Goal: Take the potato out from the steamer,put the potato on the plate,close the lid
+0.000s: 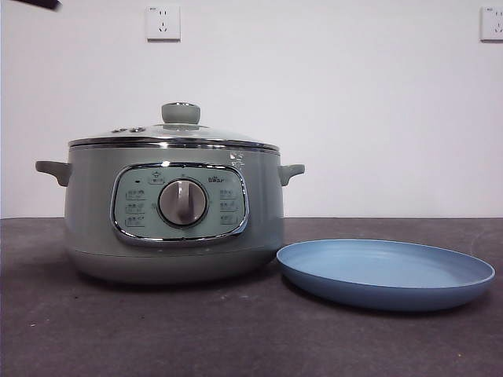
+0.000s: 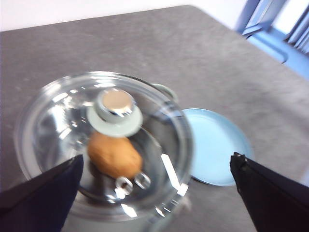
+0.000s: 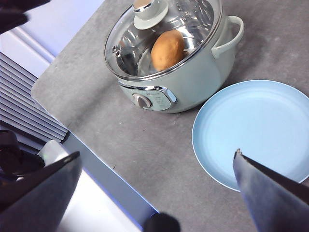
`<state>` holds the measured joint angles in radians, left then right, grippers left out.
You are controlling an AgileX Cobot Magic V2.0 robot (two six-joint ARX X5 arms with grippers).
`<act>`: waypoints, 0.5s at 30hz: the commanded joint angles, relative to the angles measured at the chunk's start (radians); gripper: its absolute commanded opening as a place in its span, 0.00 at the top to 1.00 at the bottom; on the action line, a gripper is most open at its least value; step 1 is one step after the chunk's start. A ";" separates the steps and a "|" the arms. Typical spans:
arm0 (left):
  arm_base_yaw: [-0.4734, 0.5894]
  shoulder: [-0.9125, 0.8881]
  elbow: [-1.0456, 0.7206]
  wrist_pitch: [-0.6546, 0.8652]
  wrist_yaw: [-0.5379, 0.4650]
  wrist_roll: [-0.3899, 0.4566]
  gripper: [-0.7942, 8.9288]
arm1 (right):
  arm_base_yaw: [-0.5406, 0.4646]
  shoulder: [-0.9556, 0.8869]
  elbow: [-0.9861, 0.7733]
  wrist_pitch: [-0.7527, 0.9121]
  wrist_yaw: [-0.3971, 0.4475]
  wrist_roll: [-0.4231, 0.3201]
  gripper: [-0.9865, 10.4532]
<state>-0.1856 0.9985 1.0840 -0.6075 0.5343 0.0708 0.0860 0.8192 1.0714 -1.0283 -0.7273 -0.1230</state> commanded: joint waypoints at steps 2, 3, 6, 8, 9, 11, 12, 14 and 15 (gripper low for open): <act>-0.052 0.135 0.075 0.018 -0.077 0.071 0.28 | 0.003 0.002 0.001 0.007 -0.004 0.002 0.36; -0.063 0.169 0.093 0.022 -0.093 0.080 0.28 | 0.003 0.002 0.001 0.008 -0.004 0.002 0.36; -0.095 0.272 0.148 0.045 -0.133 0.101 0.28 | 0.003 0.005 0.001 0.010 -0.004 0.002 0.36; -0.112 0.336 0.175 0.068 -0.144 0.115 0.28 | 0.003 0.006 0.001 0.010 -0.004 0.002 0.36; -0.117 0.362 0.187 0.072 -0.144 0.116 0.28 | 0.003 0.006 0.001 0.010 -0.004 0.002 0.36; -0.132 0.418 0.206 0.090 -0.147 0.116 0.28 | 0.003 0.006 0.001 0.010 -0.004 0.002 0.36; -0.138 0.439 0.211 0.102 -0.153 0.117 0.28 | 0.003 0.006 0.001 0.010 -0.004 0.002 0.36; -0.150 0.483 0.214 0.134 -0.179 0.118 0.28 | 0.003 0.006 0.001 0.010 -0.004 0.002 0.36; -0.155 0.509 0.214 0.151 -0.196 0.118 0.28 | 0.003 0.006 0.001 0.010 -0.004 0.002 0.36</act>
<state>-0.3374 1.5040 1.2961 -0.4637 0.3420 0.1741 0.0860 0.8253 1.0714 -1.0237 -0.7273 -0.1230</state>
